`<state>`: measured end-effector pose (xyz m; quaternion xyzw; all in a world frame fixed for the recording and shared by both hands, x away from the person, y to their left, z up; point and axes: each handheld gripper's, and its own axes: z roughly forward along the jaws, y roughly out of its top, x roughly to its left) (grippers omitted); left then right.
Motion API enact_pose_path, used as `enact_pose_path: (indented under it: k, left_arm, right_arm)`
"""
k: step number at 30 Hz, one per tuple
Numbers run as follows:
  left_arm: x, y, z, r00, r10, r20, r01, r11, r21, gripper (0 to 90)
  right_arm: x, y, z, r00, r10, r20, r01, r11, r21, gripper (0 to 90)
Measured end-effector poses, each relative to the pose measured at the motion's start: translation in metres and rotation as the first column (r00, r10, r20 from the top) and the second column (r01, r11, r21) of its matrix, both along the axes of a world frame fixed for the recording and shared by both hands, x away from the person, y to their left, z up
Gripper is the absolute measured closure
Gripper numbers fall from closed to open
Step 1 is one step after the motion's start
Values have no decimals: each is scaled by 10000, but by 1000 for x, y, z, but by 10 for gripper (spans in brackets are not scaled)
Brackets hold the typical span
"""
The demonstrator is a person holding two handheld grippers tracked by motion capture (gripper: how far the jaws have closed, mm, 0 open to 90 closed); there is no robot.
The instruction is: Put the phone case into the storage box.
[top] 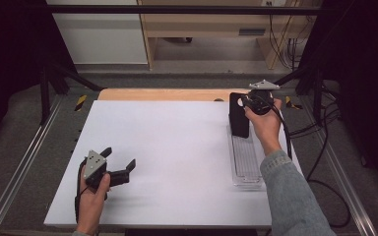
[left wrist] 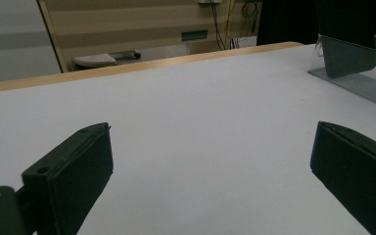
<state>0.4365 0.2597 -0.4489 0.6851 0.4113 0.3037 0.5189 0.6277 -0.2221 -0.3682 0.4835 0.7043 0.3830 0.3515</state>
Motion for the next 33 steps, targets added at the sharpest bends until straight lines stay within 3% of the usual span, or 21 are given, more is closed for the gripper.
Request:
enact_pose_path:
  k: [13,33]
  left_arm:
    - [0,-1,0,10000,-2,19,2,10000,16,22]
    - [-1,0,1,10000,16,40,-16,10000,30,22]
  right_arm:
    - [0,-2,2,9996,-263,128,260,9995,193,587]
    - [-4,-5,9,9987,-336,370,320,9985,439,534]
